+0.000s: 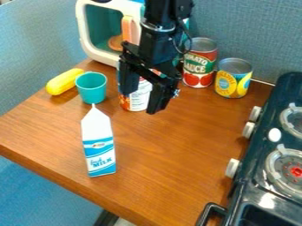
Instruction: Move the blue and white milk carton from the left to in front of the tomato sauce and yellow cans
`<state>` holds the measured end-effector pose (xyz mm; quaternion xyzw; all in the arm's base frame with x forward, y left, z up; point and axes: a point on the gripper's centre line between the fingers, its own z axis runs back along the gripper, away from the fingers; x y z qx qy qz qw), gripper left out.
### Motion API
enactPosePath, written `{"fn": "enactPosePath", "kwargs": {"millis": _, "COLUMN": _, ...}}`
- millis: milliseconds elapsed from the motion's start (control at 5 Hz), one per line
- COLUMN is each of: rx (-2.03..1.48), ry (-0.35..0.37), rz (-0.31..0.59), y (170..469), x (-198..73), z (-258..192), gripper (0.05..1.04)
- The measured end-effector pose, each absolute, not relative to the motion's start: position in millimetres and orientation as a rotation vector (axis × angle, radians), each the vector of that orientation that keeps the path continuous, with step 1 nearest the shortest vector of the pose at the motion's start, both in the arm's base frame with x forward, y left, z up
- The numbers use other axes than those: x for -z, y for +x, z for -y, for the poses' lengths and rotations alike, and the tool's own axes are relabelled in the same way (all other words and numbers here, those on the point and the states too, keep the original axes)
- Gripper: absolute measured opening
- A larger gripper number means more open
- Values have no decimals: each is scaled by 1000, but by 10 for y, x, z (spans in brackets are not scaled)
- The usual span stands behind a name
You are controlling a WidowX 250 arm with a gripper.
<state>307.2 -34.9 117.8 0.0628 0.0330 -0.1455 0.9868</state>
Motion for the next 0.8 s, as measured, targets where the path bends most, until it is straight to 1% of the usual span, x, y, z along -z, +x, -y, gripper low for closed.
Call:
{"fn": "enactPosePath", "kwargs": {"millis": 200, "rx": 299, "ry": 124, "rz": -95, "y": 3057, "x": -1097, "z": 351, "gripper": 1001}}
{"fn": "enactPosePath", "kwargs": {"millis": 400, "rx": 399, "ry": 94, "rz": -128, "y": 3069, "x": -1132, "z": 392, "gripper": 1001}}
{"fn": "enactPosePath", "kwargs": {"millis": 600, "rx": 488, "ry": 7, "rz": -73, "y": 3097, "x": -1202, "z": 377, "gripper": 1001}}
{"fn": "enactPosePath", "kwargs": {"millis": 800, "rx": 534, "ry": -8, "rz": -43, "y": 3066, "x": -1299, "z": 283, "gripper": 1001}}
